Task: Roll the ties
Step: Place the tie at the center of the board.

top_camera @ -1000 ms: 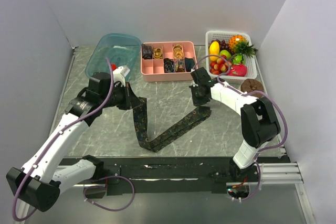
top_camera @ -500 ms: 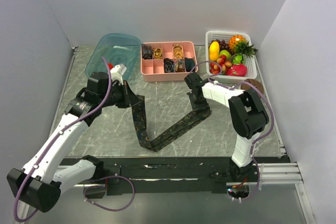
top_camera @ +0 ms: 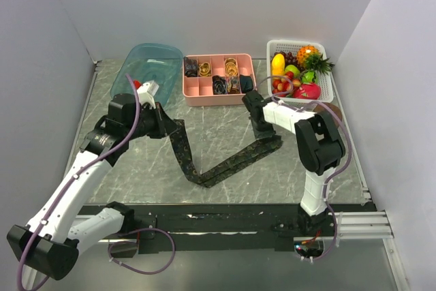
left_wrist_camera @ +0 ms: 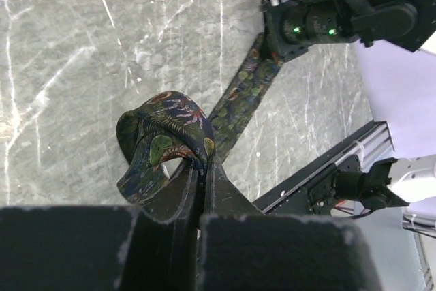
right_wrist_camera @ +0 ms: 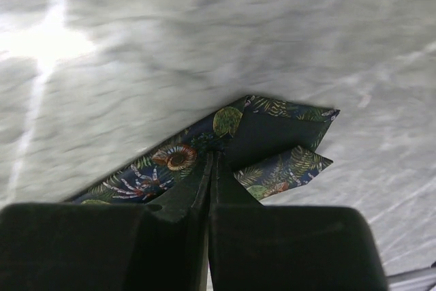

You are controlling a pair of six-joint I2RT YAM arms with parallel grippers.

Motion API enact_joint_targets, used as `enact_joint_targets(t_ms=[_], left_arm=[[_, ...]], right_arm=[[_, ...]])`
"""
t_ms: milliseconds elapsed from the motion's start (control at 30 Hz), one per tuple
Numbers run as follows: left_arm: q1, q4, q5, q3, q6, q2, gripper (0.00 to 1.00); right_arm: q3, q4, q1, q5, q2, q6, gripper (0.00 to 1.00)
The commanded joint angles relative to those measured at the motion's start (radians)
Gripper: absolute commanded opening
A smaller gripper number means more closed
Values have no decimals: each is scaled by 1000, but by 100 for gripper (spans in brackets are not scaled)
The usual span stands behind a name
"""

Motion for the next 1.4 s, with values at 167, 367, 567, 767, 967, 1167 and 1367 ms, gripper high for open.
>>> enact_joint_targets(t_ms=[167, 367, 567, 767, 967, 1167, 1367], left_arm=[[9, 18, -67, 14, 45, 24, 1], [11, -89, -135, 63, 113, 26, 1], [11, -157, -195, 78, 179, -26, 1], [11, -114, -196, 28, 231, -109, 1], [11, -62, -121, -40, 262, -140, 1], [11, -69, -135, -60, 257, -122, 1], [11, -97, -181, -60, 263, -99, 1]], right_arm=[[-5, -84, -117, 10, -44, 68, 0], [-48, -98, -189, 4, -79, 73, 0], [-94, -98, -242, 5, -103, 91, 0], [-85, -63, -232, -37, -203, 69, 0], [-68, -3, -171, -77, -236, 36, 0], [-16, -57, -131, -80, -127, 30, 0], [8, -60, -124, -90, -68, 26, 0]])
